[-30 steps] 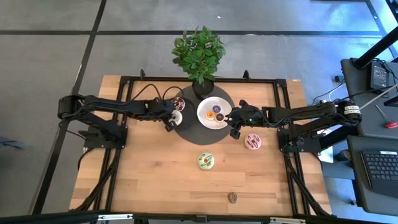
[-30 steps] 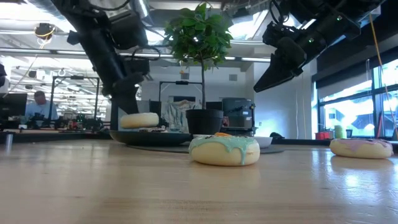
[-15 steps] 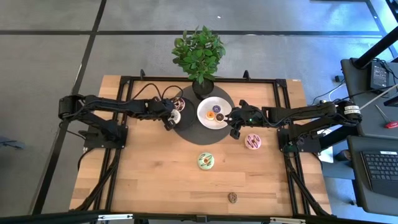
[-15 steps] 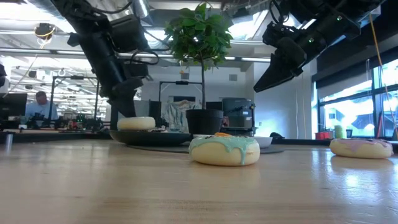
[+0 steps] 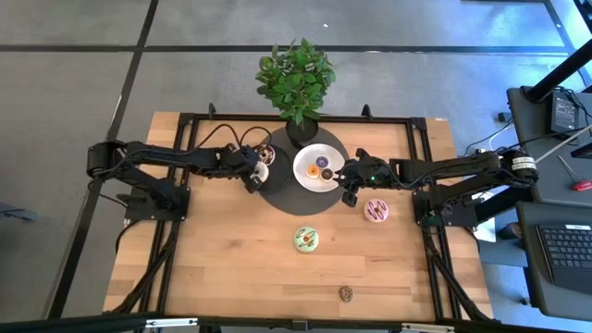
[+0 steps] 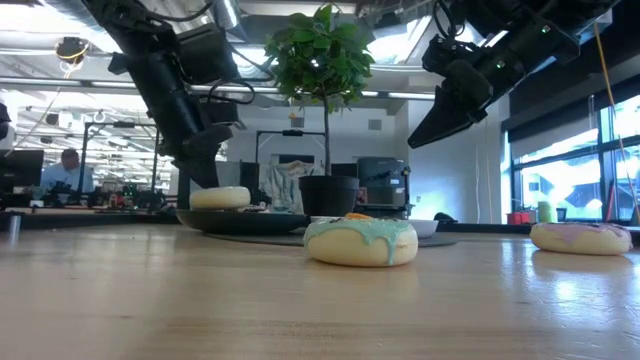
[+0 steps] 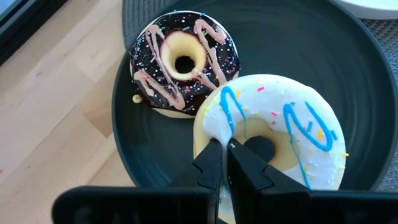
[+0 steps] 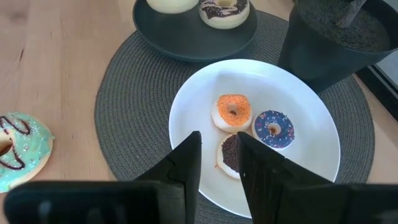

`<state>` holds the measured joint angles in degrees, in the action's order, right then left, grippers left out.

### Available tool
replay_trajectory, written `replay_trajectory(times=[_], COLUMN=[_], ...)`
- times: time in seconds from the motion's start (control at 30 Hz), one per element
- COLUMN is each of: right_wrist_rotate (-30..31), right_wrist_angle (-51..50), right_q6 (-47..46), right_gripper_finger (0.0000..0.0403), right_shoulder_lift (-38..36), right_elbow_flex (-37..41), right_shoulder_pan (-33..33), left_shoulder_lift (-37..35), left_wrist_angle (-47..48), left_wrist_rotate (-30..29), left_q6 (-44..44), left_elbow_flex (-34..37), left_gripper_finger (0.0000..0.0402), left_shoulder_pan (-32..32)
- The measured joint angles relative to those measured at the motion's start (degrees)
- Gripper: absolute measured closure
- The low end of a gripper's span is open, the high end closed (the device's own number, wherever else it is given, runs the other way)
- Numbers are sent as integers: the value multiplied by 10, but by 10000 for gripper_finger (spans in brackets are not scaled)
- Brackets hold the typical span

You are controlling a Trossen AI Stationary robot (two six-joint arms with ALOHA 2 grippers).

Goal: Pick & Place donuts
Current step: Put the big white donut on the green plate

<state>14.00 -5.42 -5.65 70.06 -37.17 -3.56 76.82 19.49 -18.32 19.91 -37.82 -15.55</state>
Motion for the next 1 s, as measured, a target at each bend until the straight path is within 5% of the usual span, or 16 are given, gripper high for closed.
replay_trajectory(times=[0.63,1.0], right_wrist_rotate=[0,0], right_wrist_angle=[0,-3], right_q6=[1,1], right_gripper_finger=[298,298], right_shoulder_lift=[0,0], right_elbow_flex=[0,0], right_shoulder_pan=[0,0], left_shoulder_lift=[71,58], left_wrist_angle=[-29,-26], left_wrist_rotate=[-8,-1], left_q6=[-9,-12], left_elbow_flex=[0,0], left_gripper_finger=[386,344], left_shoulder_pan=[1,1])
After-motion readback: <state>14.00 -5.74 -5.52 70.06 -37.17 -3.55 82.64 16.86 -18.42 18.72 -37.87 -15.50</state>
